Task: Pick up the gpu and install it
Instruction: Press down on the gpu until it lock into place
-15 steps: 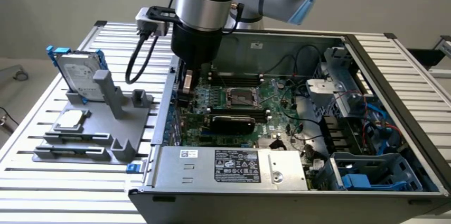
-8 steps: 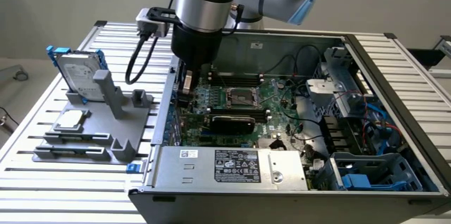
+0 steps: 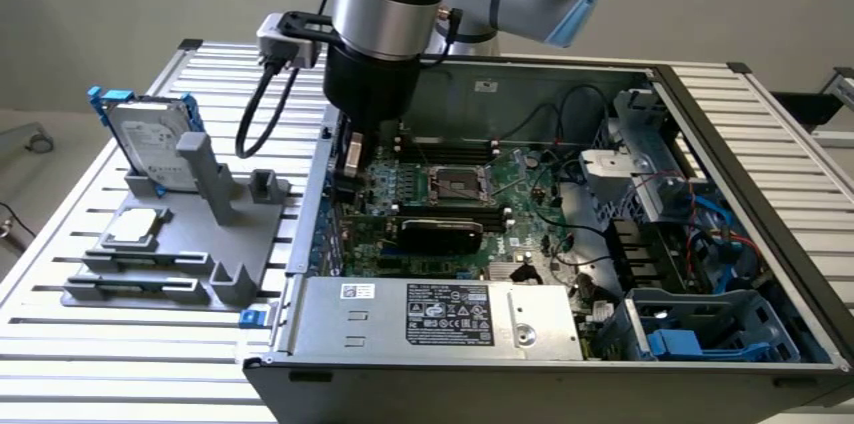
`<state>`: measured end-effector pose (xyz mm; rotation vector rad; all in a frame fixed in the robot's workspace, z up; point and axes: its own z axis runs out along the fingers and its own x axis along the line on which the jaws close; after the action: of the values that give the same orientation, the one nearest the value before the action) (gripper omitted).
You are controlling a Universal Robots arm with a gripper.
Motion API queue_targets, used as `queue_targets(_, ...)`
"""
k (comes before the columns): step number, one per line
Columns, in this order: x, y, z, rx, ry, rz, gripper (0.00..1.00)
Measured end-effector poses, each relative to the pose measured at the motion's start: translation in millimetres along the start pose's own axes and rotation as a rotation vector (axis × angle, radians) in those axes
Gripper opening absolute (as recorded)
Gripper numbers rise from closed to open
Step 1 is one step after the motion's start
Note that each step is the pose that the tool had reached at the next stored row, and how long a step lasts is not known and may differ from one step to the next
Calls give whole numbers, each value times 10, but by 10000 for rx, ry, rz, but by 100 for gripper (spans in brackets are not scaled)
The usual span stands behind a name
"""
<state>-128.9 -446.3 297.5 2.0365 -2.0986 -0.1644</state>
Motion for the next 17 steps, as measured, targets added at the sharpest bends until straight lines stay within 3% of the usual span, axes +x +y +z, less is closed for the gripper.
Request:
queue_targets(3,0,-2,-2,-25,-3,18,11)
queue_targets(17,-1,-7,20,-37,-5,100,11)
